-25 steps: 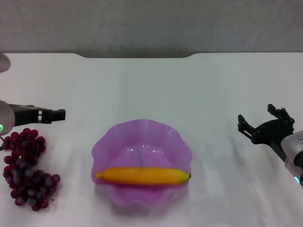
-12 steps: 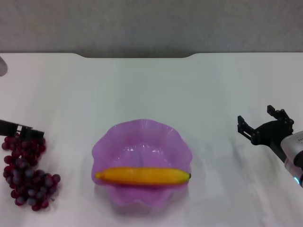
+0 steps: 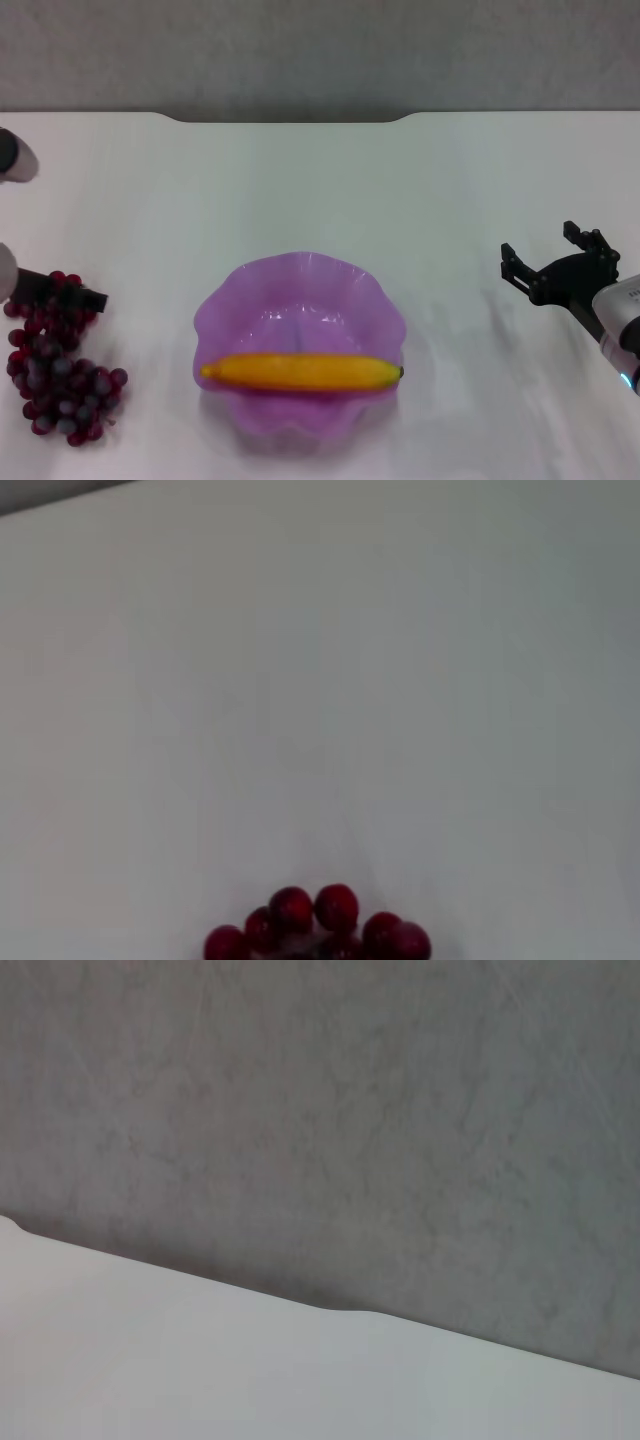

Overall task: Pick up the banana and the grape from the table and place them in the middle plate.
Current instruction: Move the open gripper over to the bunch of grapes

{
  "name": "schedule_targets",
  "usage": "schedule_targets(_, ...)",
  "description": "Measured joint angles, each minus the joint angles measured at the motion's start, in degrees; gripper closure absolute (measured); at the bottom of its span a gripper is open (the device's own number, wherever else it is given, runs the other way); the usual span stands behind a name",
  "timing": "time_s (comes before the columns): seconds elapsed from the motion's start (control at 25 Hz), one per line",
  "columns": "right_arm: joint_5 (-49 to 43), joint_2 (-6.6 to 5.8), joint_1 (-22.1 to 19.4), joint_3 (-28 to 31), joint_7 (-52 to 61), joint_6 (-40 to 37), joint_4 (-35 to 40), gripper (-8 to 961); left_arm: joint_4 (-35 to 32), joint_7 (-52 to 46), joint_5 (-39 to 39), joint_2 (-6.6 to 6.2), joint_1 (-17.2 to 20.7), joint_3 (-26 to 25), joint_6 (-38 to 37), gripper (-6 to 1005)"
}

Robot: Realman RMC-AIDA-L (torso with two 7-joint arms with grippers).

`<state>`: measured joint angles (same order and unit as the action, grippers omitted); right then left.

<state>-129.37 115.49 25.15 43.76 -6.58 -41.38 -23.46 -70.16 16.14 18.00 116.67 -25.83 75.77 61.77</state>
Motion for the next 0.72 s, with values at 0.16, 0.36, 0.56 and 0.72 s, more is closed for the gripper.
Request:
schedule_targets(0.16, 0.00, 0.00, 0.00, 0.00, 0.00, -0.03, -0.01, 46, 5.42, 0.89, 1.42, 0.00, -1.85, -0.20, -3.36, 113)
schedule_targets(0.36, 0.00, 0.00, -0.01, 0.00, 0.00, -0.15, -0.05, 46, 7.91, 0.99, 1.23, -0.07, -2.38, -0.34, -6.50, 113)
schedule_targets(0.56, 0.00, 0.00, -0.01, 0.00, -0.01, -0.20, -0.11, 46, 9.39, 1.10, 0.66, -0.25, -2.43, -1.03, -8.28, 112)
schedule_targets(0.72, 0.00, 0.00, -0.01, 0.00, -0.01, -0.22, -0.24, 47, 11.11, 1.24, 0.09, -0.29, -2.73, -1.33, -9.41, 125)
